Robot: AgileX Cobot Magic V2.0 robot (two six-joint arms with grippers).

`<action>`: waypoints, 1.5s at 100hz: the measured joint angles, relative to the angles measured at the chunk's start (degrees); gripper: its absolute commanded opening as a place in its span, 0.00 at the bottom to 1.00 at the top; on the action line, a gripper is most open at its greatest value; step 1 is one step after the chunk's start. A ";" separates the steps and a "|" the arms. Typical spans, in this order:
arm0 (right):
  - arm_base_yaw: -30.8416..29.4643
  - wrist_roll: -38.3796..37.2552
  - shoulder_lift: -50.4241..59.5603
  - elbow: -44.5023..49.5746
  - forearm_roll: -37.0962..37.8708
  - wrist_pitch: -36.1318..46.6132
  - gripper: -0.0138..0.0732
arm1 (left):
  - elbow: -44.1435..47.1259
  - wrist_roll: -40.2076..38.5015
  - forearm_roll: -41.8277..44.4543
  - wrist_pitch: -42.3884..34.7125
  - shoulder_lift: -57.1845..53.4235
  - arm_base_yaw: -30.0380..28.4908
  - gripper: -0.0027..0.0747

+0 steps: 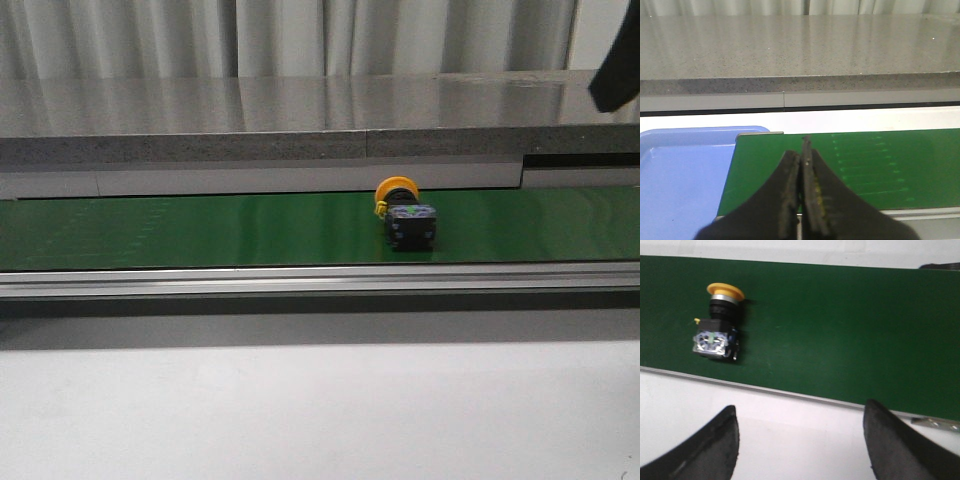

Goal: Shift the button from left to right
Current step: 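Close the right gripper on the button's black body, then lift the button with the right gripper over the green tray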

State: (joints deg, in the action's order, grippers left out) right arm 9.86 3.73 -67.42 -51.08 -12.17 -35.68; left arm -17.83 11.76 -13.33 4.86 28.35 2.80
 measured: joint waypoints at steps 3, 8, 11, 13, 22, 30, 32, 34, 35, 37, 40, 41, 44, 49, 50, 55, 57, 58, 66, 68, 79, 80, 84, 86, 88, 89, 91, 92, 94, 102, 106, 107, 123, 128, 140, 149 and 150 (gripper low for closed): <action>0.69 0.00 -1.39 -0.58 -0.10 0.42 0.77 | 0.00 0.00 0.00 0.00 0.00 0.00 0.01; 1.80 0.00 -3.37 -1.57 -0.10 1.18 0.77 | 0.00 0.00 0.00 0.00 0.00 0.00 0.01; 2.50 0.00 -4.52 -2.11 -0.19 1.62 0.77 | 0.00 0.00 0.00 0.00 0.00 0.00 0.01; 2.75 0.11 -5.40 -2.52 -0.19 1.93 0.77 | 0.00 0.00 0.00 0.00 0.00 0.00 0.01; 3.75 0.35 -9.25 -3.99 -0.32 3.25 0.77 | 0.00 0.00 0.00 0.00 0.00 0.00 0.01; 4.29 0.49 -12.36 -5.02 -0.32 4.32 0.77 | 0.00 0.00 0.00 0.00 0.00 0.00 0.01; 4.41 0.49 -13.14 -5.16 -0.32 4.61 0.77 | 0.00 0.00 0.00 0.00 0.00 0.00 0.01; 4.40 0.49 -13.90 -5.39 -0.32 4.75 0.77 | 0.00 0.00 0.00 0.00 0.00 0.00 0.01; 4.40 0.49 -14.14 -5.61 -0.32 4.85 0.77 | 0.00 0.00 0.00 0.00 0.00 0.00 0.01; 4.40 0.49 -14.84 -5.87 -0.32 5.01 0.77 | 0.00 0.00 0.00 0.00 0.00 0.00 0.01; 4.40 0.49 -15.94 -6.24 -0.32 5.13 0.77 | 0.00 0.00 0.00 0.00 0.00 0.00 0.01; 4.40 0.49 -16.15 -6.28 -0.32 5.24 0.77 | 0.00 0.00 0.00 0.00 0.00 0.00 0.01; 4.40 0.49 -16.92 -6.76 -0.32 5.25 0.77 | 0.00 0.00 0.00 0.00 0.00 0.00 0.01; 4.40 0.49 -18.09 -7.32 -0.32 5.35 0.77 | 0.00 0.00 0.00 0.00 0.00 0.00 0.01; 4.40 0.49 -18.40 -7.39 -0.32 5.38 0.77 | 0.00 0.00 0.00 0.00 0.00 0.00 0.01; 4.40 0.49 -19.30 -7.78 -0.32 5.50 0.77 | 0.00 0.00 0.00 0.00 0.00 0.00 0.01; 4.40 0.49 -19.65 -7.92 -0.32 5.64 0.77 | 0.00 0.00 0.00 0.00 0.00 0.00 0.01; 4.40 0.49 -19.76 -8.03 -0.32 5.64 0.77 | 0.00 0.00 0.00 0.00 0.00 0.00 0.01; 4.40 0.49 -20.71 -8.54 -0.32 5.64 0.77 | 0.00 0.00 0.00 0.00 0.00 0.00 0.01; 4.40 0.49 -20.86 -8.53 -0.32 5.75 0.77 | 0.00 0.00 0.00 0.00 0.00 0.00 0.01; 4.40 0.49 -21.30 -8.53 -0.32 5.75 0.77 | 0.00 0.00 0.00 0.00 0.00 0.00 0.01; 4.40 0.49 -21.40 -8.53 -0.32 5.75 0.77 | 0.00 0.00 0.00 0.00 0.00 0.00 0.01; 4.40 0.58 -21.57 -8.53 -0.32 5.89 0.77 | 0.00 0.00 0.00 0.00 0.00 0.00 0.01; 4.40 0.72 -21.81 -8.53 -0.32 5.88 0.77 | 0.00 0.00 0.00 0.00 0.00 0.00 0.01; 4.40 0.73 -21.93 -8.53 -0.32 5.99 0.77 | 0.00 0.00 0.00 0.00 0.00 0.00 0.01; 4.40 0.80 -22.14 -8.57 -0.32 5.97 0.77 | 0.00 0.00 0.00 0.00 0.00 0.00 0.01; 4.40 0.95 -22.24 -8.57 -0.32 6.11 0.77 | 0.00 0.00 0.00 0.00 0.00 0.00 0.01; 4.40 1.15 -22.42 -8.57 -0.32 6.11 0.77 | 0.00 0.00 0.00 0.00 0.00 0.00 0.01; 4.40 1.26 -22.79 -8.57 -0.32 6.25 0.77 | 0.00 0.00 0.00 0.00 0.00 0.00 0.01; 4.40 2.13 -24.16 -8.66 -0.32 6.60 0.77 | 0.00 0.00 0.00 0.00 0.00 0.00 0.01; 4.40 2.29 -24.95 -8.66 -0.32 6.71 0.77 | 0.00 0.00 0.00 0.00 0.00 0.00 0.01; 4.40 2.29 -25.08 -8.66 -0.32 6.75 0.77 | 0.00 0.00 0.00 0.00 0.00 0.00 0.01; 4.40 2.66 -27.25 -8.66 -0.19 7.10 0.66 | 0.00 0.00 0.00 0.00 0.00 0.00 0.01; 4.40 2.69 -27.64 -8.66 0.03 7.20 0.56 | 0.00 0.00 0.00 0.00 0.00 0.00 0.01; 4.40 2.93 -28.34 -8.92 0.79 7.20 0.38 | 0.00 0.00 0.00 0.00 0.00 0.00 0.01; 4.40 2.92 -28.34 -8.92 0.95 7.20 0.33 | 0.00 0.00 0.00 0.00 0.00 0.00 0.01; 4.40 2.92 -28.34 -8.92 0.95 7.20 0.33 | 0.00 0.00 0.00 0.00 0.00 0.00 0.01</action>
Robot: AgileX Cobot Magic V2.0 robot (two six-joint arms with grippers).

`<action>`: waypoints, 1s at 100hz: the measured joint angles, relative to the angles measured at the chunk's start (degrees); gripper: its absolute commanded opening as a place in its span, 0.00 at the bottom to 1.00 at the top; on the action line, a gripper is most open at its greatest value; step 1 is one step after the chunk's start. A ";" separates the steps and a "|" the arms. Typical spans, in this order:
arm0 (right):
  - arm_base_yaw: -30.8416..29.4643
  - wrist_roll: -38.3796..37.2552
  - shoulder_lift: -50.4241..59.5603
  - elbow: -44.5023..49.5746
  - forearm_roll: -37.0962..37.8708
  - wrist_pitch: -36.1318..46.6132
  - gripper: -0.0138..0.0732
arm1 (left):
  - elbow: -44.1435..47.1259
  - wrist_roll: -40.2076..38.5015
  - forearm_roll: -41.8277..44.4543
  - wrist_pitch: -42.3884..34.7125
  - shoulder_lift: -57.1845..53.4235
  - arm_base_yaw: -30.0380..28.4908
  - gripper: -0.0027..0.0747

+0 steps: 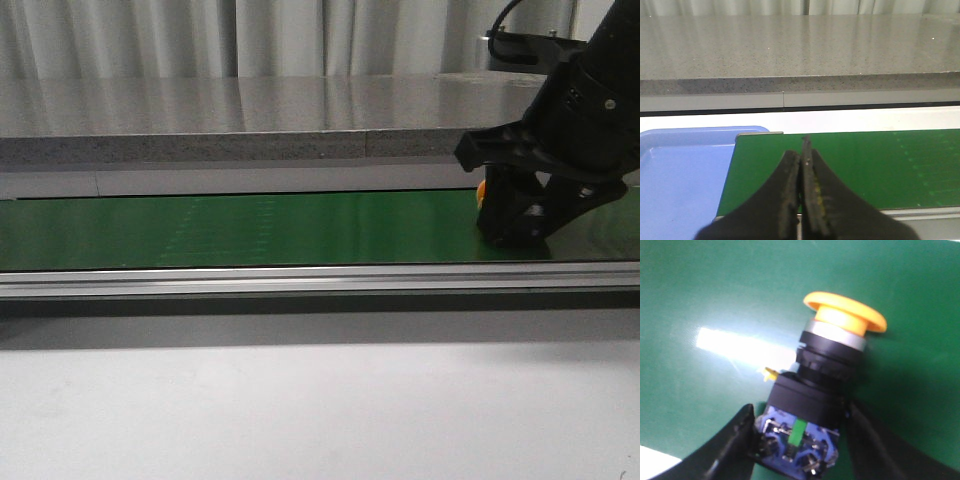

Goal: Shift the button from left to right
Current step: 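Lift the button with the right gripper over the green tray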

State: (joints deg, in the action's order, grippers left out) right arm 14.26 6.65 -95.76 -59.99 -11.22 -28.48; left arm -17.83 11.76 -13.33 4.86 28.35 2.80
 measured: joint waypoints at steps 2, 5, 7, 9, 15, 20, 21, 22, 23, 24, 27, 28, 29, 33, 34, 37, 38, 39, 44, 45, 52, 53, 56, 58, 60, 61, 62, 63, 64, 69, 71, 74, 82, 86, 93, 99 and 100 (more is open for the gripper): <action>0.00 0.00 0.00 0.00 0.00 0.00 0.33 | 0.00 0.00 0.00 0.00 0.00 0.00 0.01; 0.00 0.00 0.00 0.00 0.00 -0.12 0.33 | 0.00 0.00 0.00 0.00 0.00 0.00 0.01; 0.00 0.00 0.13 0.00 0.00 -0.27 0.33 | 0.00 0.00 0.00 0.00 0.00 0.00 0.01; 0.00 0.00 0.36 0.00 0.00 -0.45 0.33 | 0.00 0.00 0.00 0.00 0.00 0.00 0.01; 0.00 0.00 1.13 0.00 0.00 -0.76 0.33 | 0.00 0.00 0.00 0.00 0.00 0.00 0.01; 0.00 0.00 2.28 0.00 0.30 -0.89 0.33 | 0.00 0.00 0.00 0.00 0.00 0.00 0.01; 0.00 0.00 2.67 0.00 0.29 -0.99 0.33 | 0.00 0.00 0.00 0.00 0.00 0.00 0.01; 0.00 0.00 2.89 0.00 0.59 -0.98 0.33 | 0.00 0.00 0.00 0.00 0.00 0.00 0.01; 0.00 0.00 3.33 -0.08 0.68 -1.09 0.33 | 0.00 0.00 0.00 0.00 0.00 0.00 0.01; 0.00 0.00 3.55 -0.14 0.79 -1.16 0.33 | 0.00 0.00 0.00 0.00 0.00 0.00 0.01; -0.24 0.00 4.40 -0.47 1.54 -1.29 0.33 | 0.00 0.00 0.00 0.00 0.00 0.00 0.01; -0.40 0.00 4.83 -0.46 1.71 -1.41 0.33 | 0.00 0.00 0.00 0.00 0.00 0.00 0.01; -0.61 0.00 5.04 -0.61 2.13 -1.41 0.33 | 0.00 0.00 0.00 0.00 0.00 0.00 0.01; -1.47 0.00 6.25 -1.19 3.05 -1.65 0.33 | 0.00 0.00 0.00 0.00 0.00 0.00 0.01; -1.66 0.00 6.45 -1.42 3.37 -1.79 0.33 | 0.00 0.00 0.00 0.00 0.00 0.00 0.01; -2.52 0.00 7.32 -1.89 4.10 -2.04 0.33 | 0.00 0.00 0.00 0.00 0.00 0.00 0.01; -3.02 0.00 7.47 -2.01 4.27 -2.03 0.33 | 0.00 0.00 0.00 0.00 0.00 0.00 0.01; -3.28 0.00 7.79 -2.29 4.68 -2.23 0.33 | 0.00 0.00 0.00 0.00 0.00 0.00 0.01; -5.44 0.00 8.60 -3.18 5.98 -2.96 0.33 | 0.00 0.00 0.00 0.00 0.00 0.00 0.01; -6.16 0.00 8.69 -3.31 6.15 -2.97 0.33 | 0.00 0.00 0.00 0.00 0.00 0.00 0.01; -10.26 0.00 9.10 -4.50 7.92 -3.92 0.33 | 0.00 0.00 0.00 0.00 0.00 0.00 0.01; -10.72 0.00 9.20 -4.68 8.35 -4.06 0.33 | 0.00 0.00 0.00 0.00 0.00 0.00 0.01; -12.60 0.13 9.13 -5.00 9.07 -4.05 0.33 | 0.00 0.00 0.00 0.00 0.00 0.00 0.01; -14.05 0.13 9.13 -5.11 9.66 -3.95 0.33 | 0.00 0.00 0.00 0.00 0.00 0.00 0.01; -15.56 0.13 9.13 -5.24 10.25 -3.79 0.33 | 0.00 0.00 0.00 0.00 0.00 0.00 0.01; -16.56 0.13 9.13 -5.24 10.44 -3.77 0.33 | 0.00 0.00 0.00 0.00 0.00 0.00 0.01; -17.08 0.13 9.13 -5.24 10.74 -3.64 0.33 | 0.00 0.00 0.00 0.00 0.00 0.00 0.01; -17.59 0.13 9.13 -5.24 10.89 -3.48 0.33 | 0.00 0.00 0.00 0.00 0.00 0.00 0.01; -18.61 0.13 9.13 -5.24 11.22 -3.37 0.33 | 0.00 0.00 0.00 0.00 0.00 0.00 0.01; -22.22 0.13 9.13 -5.24 12.00 -2.51 0.33 | 0.00 0.00 0.00 0.00 0.00 0.00 0.01; -23.71 0.13 9.03 -5.24 12.32 -2.11 0.33 | 0.00 0.00 0.00 0.00 0.00 0.00 0.01; -25.64 0.13 8.85 -5.26 12.58 -1.46 0.33 | 0.00 0.00 0.00 0.00 0.00 0.00 0.01; -30.84 0.13 8.20 -5.37 13.63 -0.10 0.33 | 0.00 0.00 0.00 0.00 0.00 0.00 0.01; -32.61 0.13 7.67 -5.37 14.08 0.49 0.33 | 0.00 0.00 0.00 0.00 0.00 0.00 0.01; -35.46 0.91 6.36 -5.37 14.70 0.95 0.33 | 0.00 0.00 0.00 0.00 0.00 0.00 0.01; -37.17 2.29 4.94 -5.37 14.93 0.90 0.33 | 0.00 0.00 0.00 0.00 0.00 0.00 0.01; -37.30 2.47 4.52 -5.37 14.85 0.80 0.33 | 0.00 0.00 0.00 0.00 0.00 0.00 0.01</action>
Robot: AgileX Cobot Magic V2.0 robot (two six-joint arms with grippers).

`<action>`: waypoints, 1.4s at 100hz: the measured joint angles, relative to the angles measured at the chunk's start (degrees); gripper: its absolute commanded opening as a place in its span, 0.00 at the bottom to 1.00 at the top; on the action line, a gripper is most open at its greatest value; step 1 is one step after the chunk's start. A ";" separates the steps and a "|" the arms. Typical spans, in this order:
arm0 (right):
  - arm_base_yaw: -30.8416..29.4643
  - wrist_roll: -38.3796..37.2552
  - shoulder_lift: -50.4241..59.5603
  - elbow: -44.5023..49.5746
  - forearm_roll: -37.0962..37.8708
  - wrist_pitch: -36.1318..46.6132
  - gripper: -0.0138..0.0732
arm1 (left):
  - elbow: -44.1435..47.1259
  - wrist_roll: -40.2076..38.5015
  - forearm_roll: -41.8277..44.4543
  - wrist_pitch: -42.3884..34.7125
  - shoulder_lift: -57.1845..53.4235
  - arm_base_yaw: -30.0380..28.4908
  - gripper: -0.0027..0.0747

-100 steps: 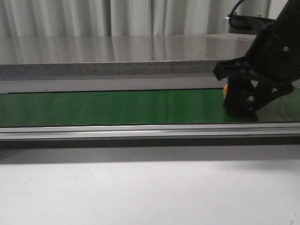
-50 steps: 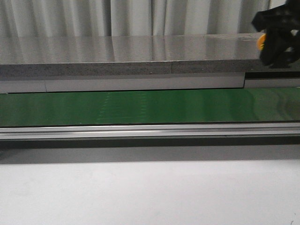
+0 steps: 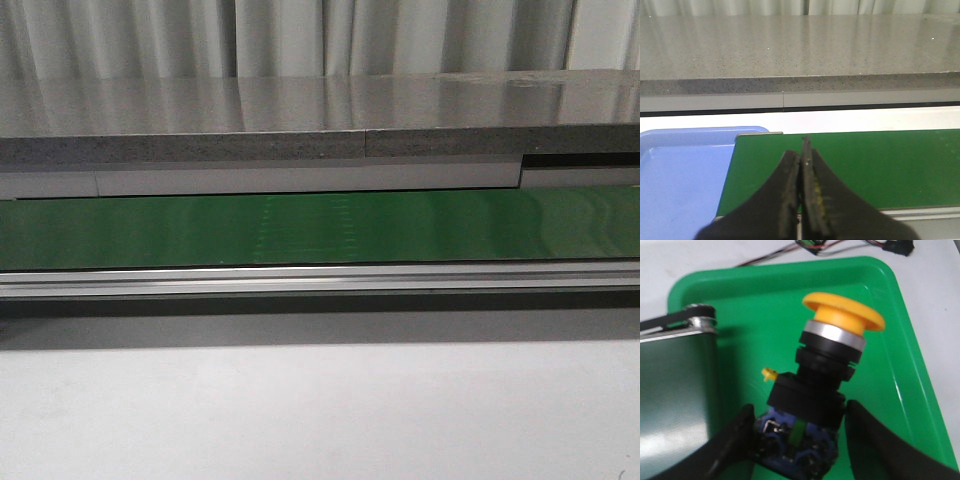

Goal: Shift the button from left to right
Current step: 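Lift the button with the right gripper over the green tray, then lower the button into the green tray and open the right gripper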

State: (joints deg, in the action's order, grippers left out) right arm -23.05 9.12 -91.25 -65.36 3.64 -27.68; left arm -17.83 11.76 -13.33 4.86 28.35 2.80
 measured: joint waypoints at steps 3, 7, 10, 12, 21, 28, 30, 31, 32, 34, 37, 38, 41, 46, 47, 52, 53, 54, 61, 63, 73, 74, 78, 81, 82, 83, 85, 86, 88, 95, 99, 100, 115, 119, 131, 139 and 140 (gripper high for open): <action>-0.52 0.97 -0.86 0.00 0.10 -0.15 0.33 | 0.00 0.00 0.00 0.00 0.00 0.00 0.01; -0.80 1.99 -2.19 0.00 0.10 -0.44 0.33 | 0.00 0.00 0.00 0.00 0.00 0.00 0.01; -0.89 3.10 -3.07 0.00 0.12 -0.80 0.33 | 0.00 0.00 0.00 0.00 0.00 0.00 0.01; -0.89 3.54 -3.70 0.00 0.12 -0.95 0.33 | 0.00 0.00 0.00 0.00 0.00 0.00 0.01; -0.89 5.94 -6.16 0.00 0.12 -1.19 0.33 | 0.00 0.00 0.00 0.00 0.00 0.00 0.01; -0.89 6.87 -7.60 0.00 0.12 -1.19 0.33 | 0.00 0.00 0.00 0.00 0.00 0.00 0.01; -0.89 7.01 -7.96 0.00 0.12 -1.19 0.33 | 0.00 0.00 0.00 0.00 0.00 0.00 0.01; -0.89 7.20 -7.98 0.00 0.12 -1.19 0.33 | 0.00 0.00 0.00 0.00 0.00 0.00 0.01; -0.89 7.17 -8.15 0.00 0.12 -1.19 0.33 | 0.00 0.00 0.00 0.00 0.00 0.00 0.01; -0.89 7.28 -8.47 0.00 0.12 -1.19 0.33 | 0.00 0.00 0.00 0.00 0.00 0.00 0.01; -0.89 7.39 -8.95 0.00 0.12 -1.19 0.33 | 0.00 0.00 0.00 0.00 0.00 0.00 0.01; -0.89 7.39 -8.98 0.00 0.12 -1.19 0.33 | 0.00 0.00 0.00 0.00 0.00 0.00 0.01; -0.89 7.50 -9.44 0.00 0.12 -1.08 0.33 | 0.00 0.00 0.00 0.00 0.00 0.00 0.01; -0.89 7.61 -10.18 -0.12 0.12 -0.97 0.33 | 0.00 0.00 0.00 0.00 0.00 0.00 0.01; -0.89 7.61 -10.38 -0.12 0.12 -0.97 0.33 | 0.00 0.00 0.00 0.00 0.00 0.00 0.01; -0.66 7.73 -11.02 -0.15 0.12 -0.89 0.33 | 0.00 0.00 0.00 0.00 0.00 0.00 0.01; -0.66 7.73 -11.19 -0.15 0.12 -0.89 0.33 | 0.00 0.00 0.00 0.00 0.00 0.00 0.01; -0.53 7.73 -11.37 -0.15 0.12 -0.89 0.33 | 0.00 0.00 0.00 0.00 0.00 0.00 0.01; -0.31 7.81 -12.10 -0.15 -0.14 -0.89 0.33 | 0.00 0.00 0.00 0.00 0.00 0.00 0.01; -0.31 7.81 -12.21 -0.15 -0.49 -0.89 0.33 | 0.00 0.00 0.00 0.00 0.00 0.00 0.01; -0.18 7.81 -12.85 -0.24 -2.26 -0.84 0.34 | 0.00 0.00 0.00 0.00 0.00 0.00 0.01; -0.18 7.81 -12.85 -0.24 -2.37 -0.84 0.34 | 0.00 0.00 0.00 0.00 0.00 0.00 0.01; -0.18 7.85 -12.98 -0.24 -2.89 -0.84 0.36 | 0.00 0.00 0.00 0.00 0.00 0.00 0.01; -0.18 7.85 -13.22 -0.24 -3.20 -0.76 0.39 | 0.00 0.00 0.00 0.00 0.00 0.00 0.01; -0.18 7.85 -13.23 -0.24 -3.26 -0.76 0.39 | 0.00 0.00 0.00 0.00 0.00 0.00 0.01; -0.18 7.85 -13.23 -0.24 -3.64 -0.63 0.41 | 0.00 0.00 0.00 0.00 0.00 0.00 0.01; -0.18 7.85 -13.32 -0.24 -3.64 -0.51 0.43 | 0.00 0.00 0.00 0.00 0.00 0.00 0.01; -0.18 7.85 -13.49 -0.24 -3.64 -0.53 0.45 | 0.00 0.00 0.00 0.00 0.00 0.00 0.01; -0.18 7.85 -13.59 -0.24 -3.64 -0.39 0.48 | 0.00 0.00 0.00 0.00 0.00 0.00 0.01; -0.18 7.85 -14.00 -0.24 -4.05 -0.18 0.61 | 0.00 0.00 0.00 0.00 0.00 0.00 0.01; -0.18 7.85 -14.07 -0.24 -4.05 -0.05 0.67 | 0.00 0.00 0.00 0.00 0.00 0.00 0.01; -0.18 7.85 -14.07 -0.24 -4.05 -0.06 0.69 | 0.00 0.00 0.00 0.00 0.00 0.00 0.01; -0.31 7.94 -14.07 -0.27 -3.64 0.89 0.83 | 0.00 0.00 0.00 0.00 0.00 0.00 0.01; -0.39 7.94 -14.07 -0.36 -3.64 1.09 0.83 | 0.00 0.00 0.00 0.00 0.00 0.00 0.01; -0.39 8.05 -14.07 -0.48 -3.33 1.60 0.83 | 0.00 0.00 0.00 0.00 0.00 0.00 0.01; -0.39 7.43 -13.49 -0.48 -3.64 1.60 0.83 | 0.00 0.00 0.00 0.00 0.00 0.00 0.01; -0.39 7.33 -13.31 -0.48 -3.64 1.60 0.83 | 0.00 0.00 0.00 0.00 0.00 0.00 0.01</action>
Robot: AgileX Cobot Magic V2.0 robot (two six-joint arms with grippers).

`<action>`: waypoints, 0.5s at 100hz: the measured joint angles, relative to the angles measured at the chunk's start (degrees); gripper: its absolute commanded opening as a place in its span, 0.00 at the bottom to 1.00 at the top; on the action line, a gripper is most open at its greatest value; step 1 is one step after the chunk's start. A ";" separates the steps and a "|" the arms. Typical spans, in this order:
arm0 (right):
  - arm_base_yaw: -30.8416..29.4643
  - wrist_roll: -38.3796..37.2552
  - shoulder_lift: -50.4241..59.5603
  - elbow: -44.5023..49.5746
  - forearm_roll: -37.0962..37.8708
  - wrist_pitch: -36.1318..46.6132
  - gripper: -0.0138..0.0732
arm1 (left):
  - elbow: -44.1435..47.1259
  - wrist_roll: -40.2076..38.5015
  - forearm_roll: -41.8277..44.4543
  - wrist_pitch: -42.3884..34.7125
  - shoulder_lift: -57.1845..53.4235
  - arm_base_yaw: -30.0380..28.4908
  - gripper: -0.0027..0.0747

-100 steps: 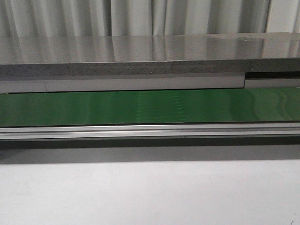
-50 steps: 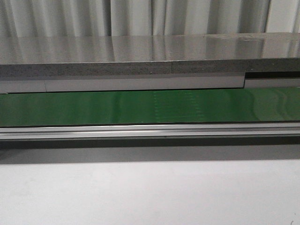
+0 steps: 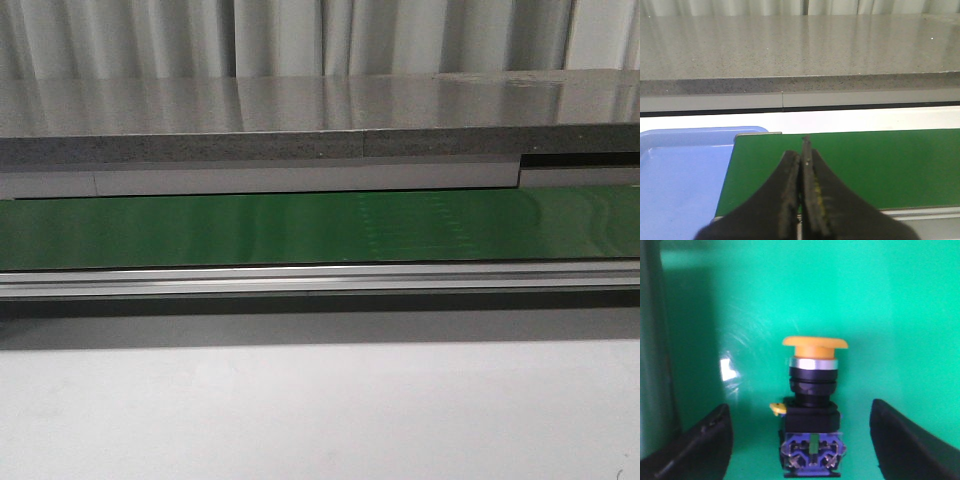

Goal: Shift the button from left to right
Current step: 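Lower the button into the green tray and open the right gripper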

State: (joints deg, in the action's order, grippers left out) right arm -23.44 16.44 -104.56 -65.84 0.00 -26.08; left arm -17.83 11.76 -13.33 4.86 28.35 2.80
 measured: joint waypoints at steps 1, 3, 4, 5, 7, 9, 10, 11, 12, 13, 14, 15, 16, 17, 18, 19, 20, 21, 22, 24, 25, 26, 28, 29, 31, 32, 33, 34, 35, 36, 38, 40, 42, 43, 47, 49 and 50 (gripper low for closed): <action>0.00 -0.26 0.03 0.00 0.00 0.00 0.83 | 0.00 0.00 0.00 0.00 0.00 0.00 0.01; 0.00 -0.52 0.48 0.00 0.00 0.00 0.83 | 0.00 0.00 0.00 0.00 0.00 0.00 0.01; 0.00 -0.73 0.80 0.00 0.00 0.00 0.83 | 0.00 0.00 0.00 0.00 0.00 0.00 0.01; 0.11 -0.86 0.97 0.00 -0.30 0.00 0.83 | 0.00 0.00 0.00 0.00 0.00 0.00 0.01; 0.11 -1.14 1.46 0.00 -0.46 0.11 0.83 | 0.00 0.00 0.00 0.00 0.00 0.00 0.01; 0.11 -1.41 2.08 0.00 -0.75 0.15 0.83 | 0.00 0.00 0.00 0.00 0.00 0.00 0.01; 0.11 -1.53 2.28 0.00 -0.77 0.14 0.83 | 0.00 0.00 0.00 0.00 0.00 0.00 0.01; 0.11 -1.69 2.72 0.00 -1.07 0.14 0.83 | 0.00 0.00 0.00 0.00 0.00 0.00 0.01; 0.23 -1.70 2.96 0.00 -1.21 0.27 0.83 | 0.00 0.00 0.00 0.00 0.00 0.00 0.01; 0.25 -1.70 3.20 0.00 -1.49 0.27 0.83 | 0.00 0.00 0.00 0.00 0.00 0.00 0.01; 0.25 -1.83 3.68 0.00 -1.63 0.44 0.83 | 0.00 0.00 0.00 0.00 0.00 0.00 0.01; 0.25 -1.84 3.94 0.00 -1.92 0.58 0.83 | 0.00 0.00 0.00 0.00 0.00 0.00 0.01; 0.25 -1.84 4.46 0.00 -2.06 0.57 0.83 | 0.00 0.00 0.00 0.00 0.00 0.00 0.01; 0.25 -1.95 4.73 0.00 -2.25 0.74 0.83 | 0.00 0.00 0.00 0.00 0.00 0.00 0.01; 0.25 -1.95 5.28 0.00 -2.65 0.93 0.83 | 0.00 0.00 0.00 0.00 0.00 0.00 0.01; 0.32 -1.95 5.57 0.00 -2.85 1.13 0.83 | 0.00 0.00 0.00 0.00 0.00 0.00 0.01; 0.32 -1.99 5.85 0.00 -3.19 1.15 0.83 | 0.00 0.00 0.00 0.00 0.00 0.00 0.01; 0.45 -2.10 6.42 0.00 -3.37 1.43 0.83 | 0.00 0.00 0.00 0.00 0.00 0.00 0.01; 0.40 -2.10 6.72 0.00 -3.76 1.54 0.83 | 0.00 0.00 0.00 0.00 0.00 0.00 0.01; 0.61 -2.10 7.61 0.00 -4.07 1.84 0.83 | 0.00 0.00 0.00 0.00 0.00 0.00 0.01; 0.66 -2.10 8.20 0.00 -4.39 1.95 0.83 | 0.00 0.00 0.00 0.00 0.00 0.00 0.01; 0.77 -2.12 8.50 0.00 -4.53 2.17 0.83 | 0.00 0.00 0.00 0.00 0.00 0.00 0.01; 0.94 -2.23 9.41 0.00 -4.97 2.53 0.83 | 0.00 0.00 0.00 0.00 0.00 0.00 0.01; 0.95 -2.23 9.72 0.00 -5.30 2.65 0.83 | 0.00 0.00 0.00 0.00 0.00 0.00 0.01; 1.25 -2.23 10.65 0.00 -5.62 3.01 0.83 | 0.00 0.00 0.00 0.00 0.00 0.00 0.01; 1.36 -2.23 11.27 0.00 -5.91 3.13 0.83 | 0.00 0.00 0.00 0.00 0.00 0.00 0.01; 1.61 -2.23 11.58 0.00 -6.06 3.32 0.83 | 0.00 0.00 0.00 0.00 0.00 0.00 0.01; 1.73 -2.23 11.90 0.00 -6.34 3.43 0.83 | 0.00 0.00 0.00 0.00 0.00 0.00 0.01; 2.00 -2.23 12.52 0.00 -6.48 3.64 0.83 | 0.00 0.00 0.00 0.00 0.00 0.00 0.01; 2.16 -2.23 12.82 0.00 -6.71 3.71 0.83 | 0.00 0.00 0.00 0.00 0.00 0.00 0.01; 2.68 -2.23 13.74 0.00 -6.95 3.98 0.83 | 0.00 0.00 0.00 0.00 0.00 0.00 0.01; 3.25 -2.23 14.66 0.00 -7.22 4.17 0.83 | 0.00 0.00 0.00 0.00 0.00 0.00 0.01; 3.88 -2.23 15.58 0.00 -7.49 4.29 0.83 | 0.00 0.00 0.00 0.00 0.00 0.00 0.01; 4.11 -2.23 15.90 0.00 -7.63 4.42 0.83 | 0.00 0.00 0.00 0.00 0.00 0.00 0.01; 5.53 -2.23 17.74 0.00 -7.98 4.59 0.83 | 0.00 0.00 0.00 0.00 0.00 0.00 0.01; 6.30 -2.23 18.65 0.00 -8.10 4.70 0.83 | 0.00 0.00 0.00 0.00 0.00 0.00 0.01; 6.54 -2.23 18.95 0.00 -8.11 4.70 0.83 | 0.00 0.00 0.00 0.00 0.00 0.00 0.01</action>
State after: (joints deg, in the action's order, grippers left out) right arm -16.89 14.21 -85.61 -65.84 -8.11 -21.38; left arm -17.83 11.76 -13.33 4.86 28.35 2.80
